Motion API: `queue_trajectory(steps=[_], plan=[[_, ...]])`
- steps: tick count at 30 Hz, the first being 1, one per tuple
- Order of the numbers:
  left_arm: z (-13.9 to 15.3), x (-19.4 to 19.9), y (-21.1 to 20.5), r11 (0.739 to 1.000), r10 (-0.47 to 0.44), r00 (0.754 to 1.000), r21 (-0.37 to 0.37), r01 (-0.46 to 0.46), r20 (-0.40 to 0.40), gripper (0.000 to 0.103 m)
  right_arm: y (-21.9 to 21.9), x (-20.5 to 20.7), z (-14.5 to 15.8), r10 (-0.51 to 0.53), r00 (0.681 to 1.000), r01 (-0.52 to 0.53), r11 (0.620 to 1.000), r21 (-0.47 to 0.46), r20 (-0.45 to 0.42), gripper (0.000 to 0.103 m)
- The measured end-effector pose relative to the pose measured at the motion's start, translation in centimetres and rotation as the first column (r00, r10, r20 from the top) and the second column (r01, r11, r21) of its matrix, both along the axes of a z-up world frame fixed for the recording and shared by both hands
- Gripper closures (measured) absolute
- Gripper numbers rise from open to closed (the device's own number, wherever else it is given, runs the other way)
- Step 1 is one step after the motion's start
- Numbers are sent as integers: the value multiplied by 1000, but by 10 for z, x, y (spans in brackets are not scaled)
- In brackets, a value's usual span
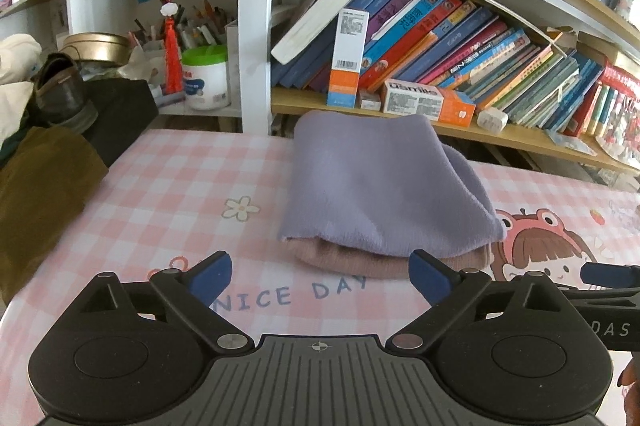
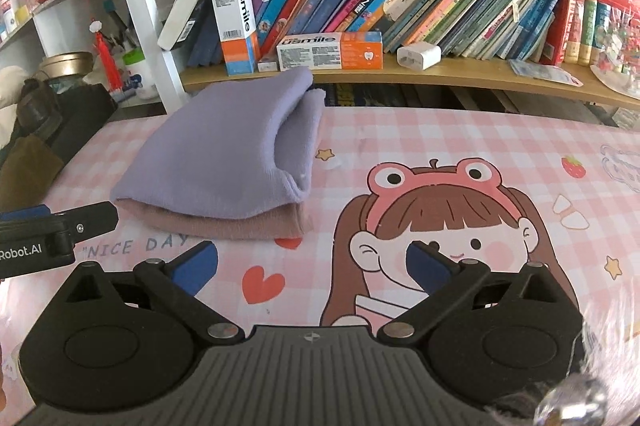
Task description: Fold clothes
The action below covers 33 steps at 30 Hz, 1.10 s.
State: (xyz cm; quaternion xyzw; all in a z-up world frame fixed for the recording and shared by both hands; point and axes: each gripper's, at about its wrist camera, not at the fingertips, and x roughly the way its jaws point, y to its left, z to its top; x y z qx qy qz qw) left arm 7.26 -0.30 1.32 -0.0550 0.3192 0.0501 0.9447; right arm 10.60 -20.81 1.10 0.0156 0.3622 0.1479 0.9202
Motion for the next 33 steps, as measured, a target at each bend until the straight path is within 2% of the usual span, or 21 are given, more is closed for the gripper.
queue_trajectory(steps=[13,33], plan=[[-1,-10,-7,1000,-11,1000,20,11,-13,5,-4,-11,-2,-19,1000,19,1000,-12,-12,1],[-3,-7,-4,1000,-8,1000,-14,8,-16,5,-3,-10,-1,-24,999,23,999,-40,-25,1]])
